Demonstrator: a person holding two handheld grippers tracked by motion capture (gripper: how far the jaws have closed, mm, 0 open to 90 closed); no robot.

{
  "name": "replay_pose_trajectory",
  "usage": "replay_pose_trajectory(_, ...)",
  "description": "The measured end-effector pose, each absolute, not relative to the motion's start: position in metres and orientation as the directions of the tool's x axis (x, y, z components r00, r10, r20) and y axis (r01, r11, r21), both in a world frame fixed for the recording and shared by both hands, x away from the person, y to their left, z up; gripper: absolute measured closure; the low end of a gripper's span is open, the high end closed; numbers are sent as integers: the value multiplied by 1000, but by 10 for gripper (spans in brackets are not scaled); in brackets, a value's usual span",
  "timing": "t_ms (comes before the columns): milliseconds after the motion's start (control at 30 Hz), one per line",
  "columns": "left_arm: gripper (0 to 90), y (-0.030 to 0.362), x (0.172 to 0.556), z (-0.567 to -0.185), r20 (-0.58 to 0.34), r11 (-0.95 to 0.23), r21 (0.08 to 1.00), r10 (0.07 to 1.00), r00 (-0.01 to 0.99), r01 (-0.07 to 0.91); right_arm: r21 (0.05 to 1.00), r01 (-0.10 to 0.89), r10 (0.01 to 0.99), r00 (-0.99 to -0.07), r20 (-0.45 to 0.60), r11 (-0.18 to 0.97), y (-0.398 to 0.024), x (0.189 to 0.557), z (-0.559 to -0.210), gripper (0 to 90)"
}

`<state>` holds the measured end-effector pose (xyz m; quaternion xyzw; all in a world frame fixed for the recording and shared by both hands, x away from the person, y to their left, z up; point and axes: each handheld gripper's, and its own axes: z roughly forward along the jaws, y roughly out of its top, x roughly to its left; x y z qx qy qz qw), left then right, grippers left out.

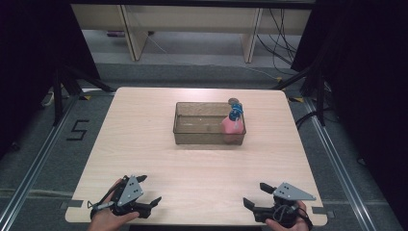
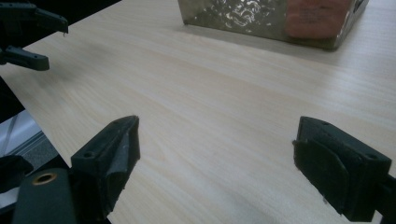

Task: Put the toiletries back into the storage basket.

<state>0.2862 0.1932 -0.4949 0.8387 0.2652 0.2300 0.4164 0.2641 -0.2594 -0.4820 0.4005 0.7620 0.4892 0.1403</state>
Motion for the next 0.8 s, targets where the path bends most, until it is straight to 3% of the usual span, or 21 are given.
replay_pose_trajectory(800,149,194,286,-494,170,-522,815,629,758,251,844,478,730,-664,166,243,-258,261,-487,156)
